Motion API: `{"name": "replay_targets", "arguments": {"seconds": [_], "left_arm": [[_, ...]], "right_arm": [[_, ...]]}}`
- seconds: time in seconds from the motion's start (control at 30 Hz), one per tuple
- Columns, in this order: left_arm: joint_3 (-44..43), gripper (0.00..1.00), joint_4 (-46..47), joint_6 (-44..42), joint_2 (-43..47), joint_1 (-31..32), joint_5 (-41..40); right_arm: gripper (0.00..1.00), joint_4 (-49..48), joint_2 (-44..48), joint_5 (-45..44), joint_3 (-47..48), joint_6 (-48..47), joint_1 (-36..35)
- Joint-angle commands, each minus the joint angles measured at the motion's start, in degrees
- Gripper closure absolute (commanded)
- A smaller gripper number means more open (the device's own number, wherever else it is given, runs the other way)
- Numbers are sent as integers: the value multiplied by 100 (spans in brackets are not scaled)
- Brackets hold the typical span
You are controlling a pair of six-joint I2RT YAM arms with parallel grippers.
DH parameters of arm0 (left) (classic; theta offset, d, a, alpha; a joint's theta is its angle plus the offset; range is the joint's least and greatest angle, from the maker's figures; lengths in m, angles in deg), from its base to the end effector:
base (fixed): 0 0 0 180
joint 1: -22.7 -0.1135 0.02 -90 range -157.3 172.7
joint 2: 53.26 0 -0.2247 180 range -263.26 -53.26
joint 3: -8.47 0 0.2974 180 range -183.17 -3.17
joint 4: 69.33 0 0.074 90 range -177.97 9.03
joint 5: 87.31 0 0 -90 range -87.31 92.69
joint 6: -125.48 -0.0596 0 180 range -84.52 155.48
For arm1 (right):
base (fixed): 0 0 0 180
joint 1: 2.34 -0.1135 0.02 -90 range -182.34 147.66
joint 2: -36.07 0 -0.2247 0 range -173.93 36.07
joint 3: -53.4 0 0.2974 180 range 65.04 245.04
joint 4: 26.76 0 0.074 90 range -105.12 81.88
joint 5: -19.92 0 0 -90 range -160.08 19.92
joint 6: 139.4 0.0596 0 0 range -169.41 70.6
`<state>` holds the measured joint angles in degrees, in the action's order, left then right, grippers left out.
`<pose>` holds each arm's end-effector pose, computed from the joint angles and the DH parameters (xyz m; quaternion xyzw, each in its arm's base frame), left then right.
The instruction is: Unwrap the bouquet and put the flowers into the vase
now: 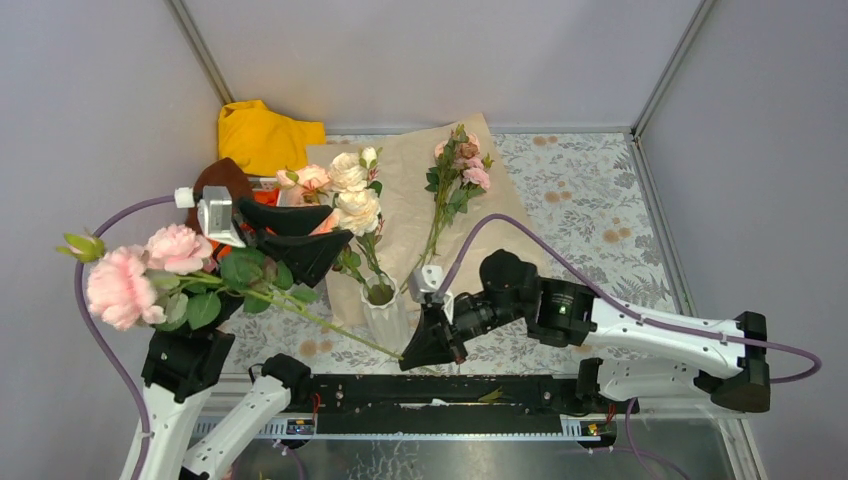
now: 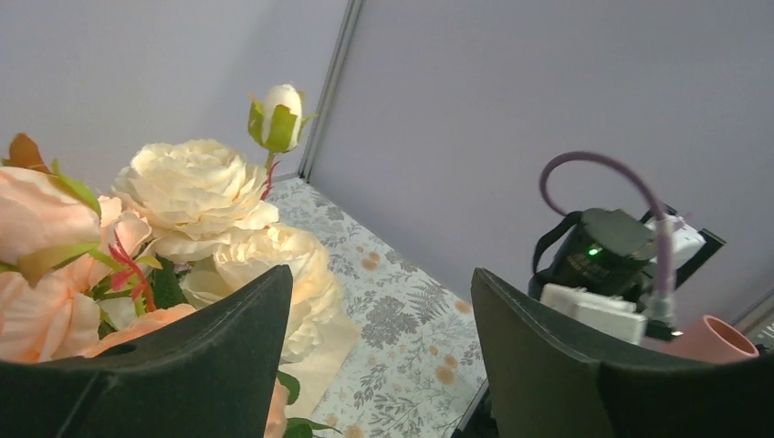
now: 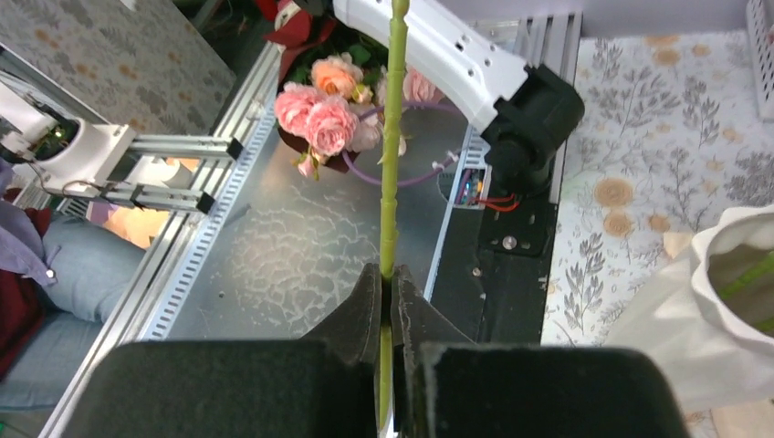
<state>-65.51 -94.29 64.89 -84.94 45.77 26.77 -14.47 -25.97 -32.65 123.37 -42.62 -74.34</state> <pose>0.1481 -0.0895 0.4699 0.1358 0.5878 -0.4592 0.6521 0.0676 0.3252 0.3438 -0.5581 0.4677 0.5904 0.3482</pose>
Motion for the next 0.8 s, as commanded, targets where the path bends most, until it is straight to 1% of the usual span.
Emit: {"name": "replay_targets", "arguments": {"seconds": [0.0,0.2,0.47,0.67,0.77], "left_arm": [[28,21,528,68,348,-38,202],[-33,21,89,-136,596,-37,201],[8,21,220,-71,915,-39,660],[-34,20,258,-32,1103,-39,764],[-16,18,304,-13,1146,-39,714]], "right_arm": [[100,-104,-48,-391,326,-283,-135],[100,-184,332,-652,298,-303,-147],[100,-106,607,-1033,215,-276,-149],[100,-117,496,-1041,266,-242,-151],[100,-179,364,-974,282,-177,-147]]}}
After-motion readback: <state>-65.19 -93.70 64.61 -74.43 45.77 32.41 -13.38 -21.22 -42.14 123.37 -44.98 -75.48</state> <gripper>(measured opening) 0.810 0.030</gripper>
